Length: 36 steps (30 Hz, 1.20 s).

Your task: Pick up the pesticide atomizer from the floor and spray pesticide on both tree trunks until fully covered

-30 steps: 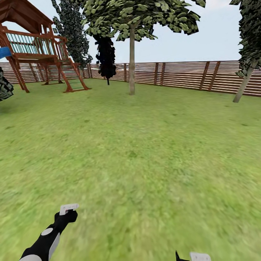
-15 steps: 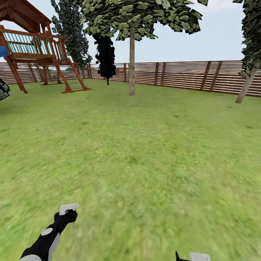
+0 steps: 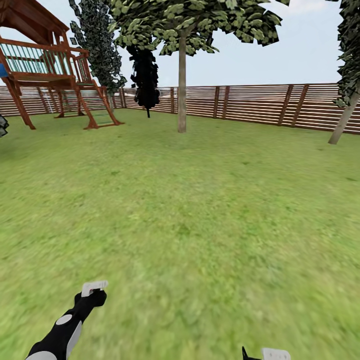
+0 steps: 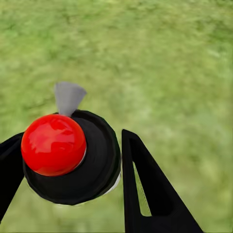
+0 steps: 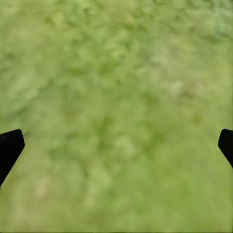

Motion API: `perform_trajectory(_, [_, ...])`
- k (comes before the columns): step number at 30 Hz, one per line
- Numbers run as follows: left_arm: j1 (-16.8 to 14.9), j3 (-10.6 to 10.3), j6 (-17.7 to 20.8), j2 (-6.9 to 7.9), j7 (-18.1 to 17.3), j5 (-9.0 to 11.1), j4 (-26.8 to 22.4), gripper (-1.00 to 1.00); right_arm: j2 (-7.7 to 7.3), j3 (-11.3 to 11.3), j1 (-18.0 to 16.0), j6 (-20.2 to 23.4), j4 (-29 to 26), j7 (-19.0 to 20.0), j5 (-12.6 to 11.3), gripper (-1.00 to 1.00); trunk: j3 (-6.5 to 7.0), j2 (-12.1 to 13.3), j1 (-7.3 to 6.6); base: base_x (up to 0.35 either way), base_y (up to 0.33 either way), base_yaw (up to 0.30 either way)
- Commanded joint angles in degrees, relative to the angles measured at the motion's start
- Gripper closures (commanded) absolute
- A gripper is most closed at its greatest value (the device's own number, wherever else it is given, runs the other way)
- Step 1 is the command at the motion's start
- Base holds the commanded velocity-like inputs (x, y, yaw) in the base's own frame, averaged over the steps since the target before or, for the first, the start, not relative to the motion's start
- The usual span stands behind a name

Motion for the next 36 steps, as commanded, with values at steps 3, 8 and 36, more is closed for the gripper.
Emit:
perform_trajectory(3, [0.0, 0.0, 0.0, 0.0, 0.0, 0.0, 0.0, 1.0, 0.0, 0.0, 0.0, 0.0, 0.0, 0.0, 0.0, -1.0, 0.0, 0.0, 0.0, 0.338, 0.0, 0.0])
perform_trajectory(8, [0.0, 0.0, 0.0, 0.0, 0.0, 0.0, 0.1, 1.0, 0.0, 0.0, 0.0, 0.0, 0.0, 0.0, 0.0, -1.0, 0.0, 0.0, 0.0, 0.338, 0.0, 0.0])
perform_trajectory(36, [0.0, 0.0, 0.0, 0.0, 0.4, 0.0, 0.0, 1.0, 0.0, 0.0, 0.0, 0.0, 0.0, 0.0, 0.0, -1.0, 0.0, 0.0, 0.0, 0.338, 0.0, 0.0])
